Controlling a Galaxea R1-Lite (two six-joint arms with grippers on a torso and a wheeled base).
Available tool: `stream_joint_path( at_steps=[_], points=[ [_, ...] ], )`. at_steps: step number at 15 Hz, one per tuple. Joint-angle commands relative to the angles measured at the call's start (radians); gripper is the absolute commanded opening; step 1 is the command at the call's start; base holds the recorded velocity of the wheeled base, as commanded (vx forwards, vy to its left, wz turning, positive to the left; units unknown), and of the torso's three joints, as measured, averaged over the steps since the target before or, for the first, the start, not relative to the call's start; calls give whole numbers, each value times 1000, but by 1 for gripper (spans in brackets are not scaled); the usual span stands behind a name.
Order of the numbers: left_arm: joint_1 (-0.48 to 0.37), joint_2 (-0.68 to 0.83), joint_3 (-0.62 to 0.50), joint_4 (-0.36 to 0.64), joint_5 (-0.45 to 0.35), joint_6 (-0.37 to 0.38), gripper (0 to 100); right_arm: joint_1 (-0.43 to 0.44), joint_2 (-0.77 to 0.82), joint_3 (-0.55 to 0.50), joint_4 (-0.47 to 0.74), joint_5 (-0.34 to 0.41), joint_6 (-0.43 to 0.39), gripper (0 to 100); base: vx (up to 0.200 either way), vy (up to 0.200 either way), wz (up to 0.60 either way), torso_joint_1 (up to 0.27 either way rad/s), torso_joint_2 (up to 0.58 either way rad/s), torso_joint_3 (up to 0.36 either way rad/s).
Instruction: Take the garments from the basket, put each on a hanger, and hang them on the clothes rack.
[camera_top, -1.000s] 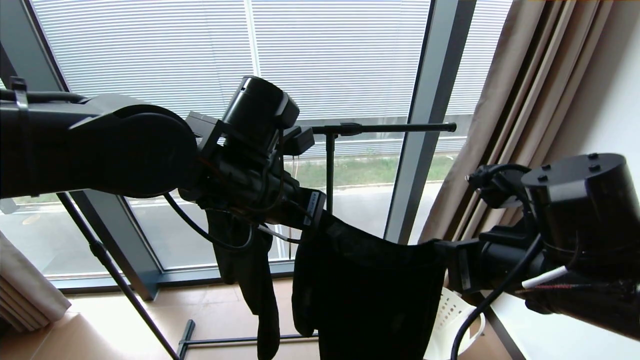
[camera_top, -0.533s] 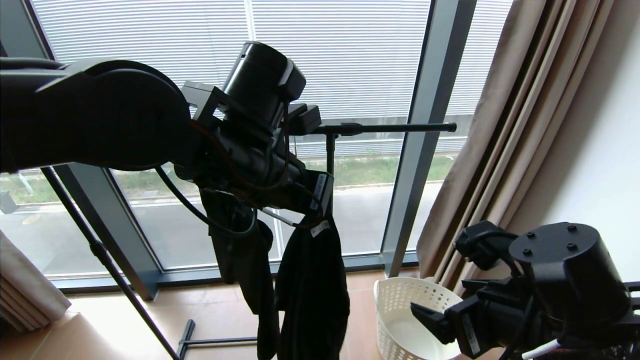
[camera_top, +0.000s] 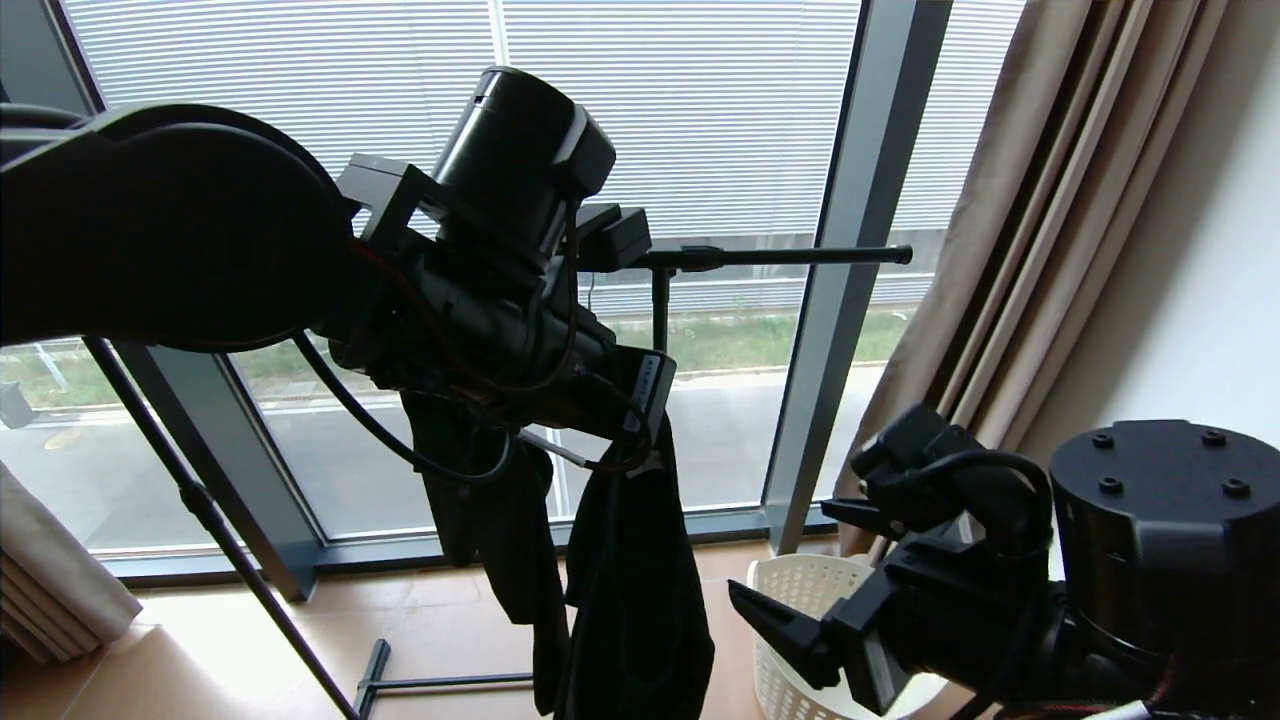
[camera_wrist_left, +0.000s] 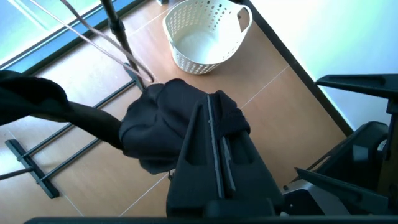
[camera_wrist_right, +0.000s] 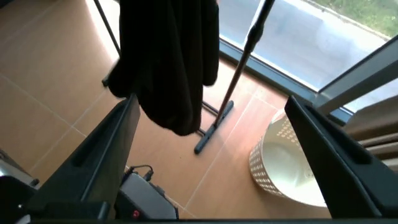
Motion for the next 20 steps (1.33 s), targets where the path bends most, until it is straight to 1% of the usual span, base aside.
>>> stream_joint_path(
  at_steps=[1, 3, 4, 7, 10, 13, 14, 17, 20],
  points=[
    [-7, -11, 8, -1, 6, -1, 0, 4, 85, -98, -1, -3, 3, 100, 0, 0, 0, 0, 0, 0],
    [-11, -12, 11, -1, 17, -1, 0, 4, 111, -135, -1, -4, 3, 100, 0, 0, 0, 0, 0, 0],
    [-18, -15, 13, -1, 17, 1, 0, -13, 139, -156, -1, -4, 5, 100, 0, 0, 0, 0, 0, 0],
    [-25, -23, 14, 18, 17, 2, 0, -102, 179, -153, -21, 4, 9, 100, 0, 0, 0, 0, 0, 0],
    [-25, -23, 10, 19, 14, 4, 0, -136, 242, -158, -24, 7, 11, 100, 0, 0, 0, 0, 0, 0],
    [-24, -23, 11, 19, 12, 4, 0, -142, 301, -145, -24, 8, 18, 100, 0, 0, 0, 0, 0, 0],
    [-24, -24, 11, 19, 12, 4, 0, -142, 321, -135, -46, 8, 26, 100, 0, 0, 0, 0, 0, 0],
    [-24, -28, 14, 19, 10, 2, 0, -142, 387, -93, -164, 5, 23, 100, 0, 0, 0, 0, 0, 0],
    [-21, -32, 23, 21, 9, 2, 0, -142, 398, -76, -184, 7, 28, 100, 0, 0, 0, 0, 0, 0]
  ],
)
